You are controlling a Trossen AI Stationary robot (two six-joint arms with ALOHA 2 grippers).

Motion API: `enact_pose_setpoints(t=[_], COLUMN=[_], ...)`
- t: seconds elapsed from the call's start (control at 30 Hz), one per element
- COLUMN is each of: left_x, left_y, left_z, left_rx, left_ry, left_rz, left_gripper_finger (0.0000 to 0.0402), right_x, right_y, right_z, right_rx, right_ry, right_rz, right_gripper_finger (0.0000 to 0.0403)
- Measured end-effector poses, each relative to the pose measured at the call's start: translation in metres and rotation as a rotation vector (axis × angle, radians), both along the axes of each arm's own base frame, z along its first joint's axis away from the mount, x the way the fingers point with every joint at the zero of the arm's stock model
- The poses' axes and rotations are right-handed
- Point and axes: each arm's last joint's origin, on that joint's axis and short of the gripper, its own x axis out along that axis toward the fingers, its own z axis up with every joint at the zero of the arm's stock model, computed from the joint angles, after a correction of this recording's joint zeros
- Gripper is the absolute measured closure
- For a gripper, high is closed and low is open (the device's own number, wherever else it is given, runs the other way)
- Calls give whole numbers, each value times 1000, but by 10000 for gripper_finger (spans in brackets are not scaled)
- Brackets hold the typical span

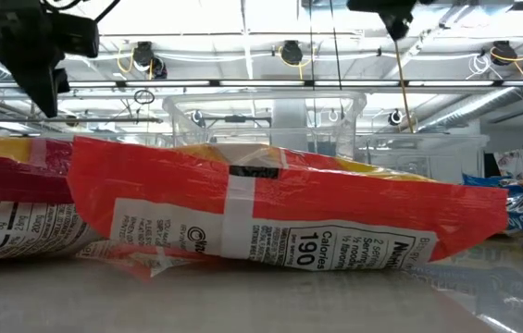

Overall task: Sort Maruchan noodles
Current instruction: Put the left red noodle pack into the top right transparent bin

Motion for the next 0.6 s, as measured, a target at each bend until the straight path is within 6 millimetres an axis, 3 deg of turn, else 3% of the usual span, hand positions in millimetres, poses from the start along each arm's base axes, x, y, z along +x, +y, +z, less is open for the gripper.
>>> enact_pose_setpoints(t=[0.2, 0.47, 0.6], left_x=[-2, -7, -4], left_y=[0, -2, -5], left_z=[-9, -33, -47], left_rx=[-33, -105, -120], left_ry=[33, 119, 92], left_rz=[49, 114, 92], left_gripper_finger=[362, 360, 336], right_x=[19, 21, 21], right_y=[14, 12, 11], right_z=[2, 1, 2], right_rx=[-89, -122, -149], right_ry=[42, 43, 40], right_rz=[63, 34, 7], right_gripper_finger=[403, 403, 403])
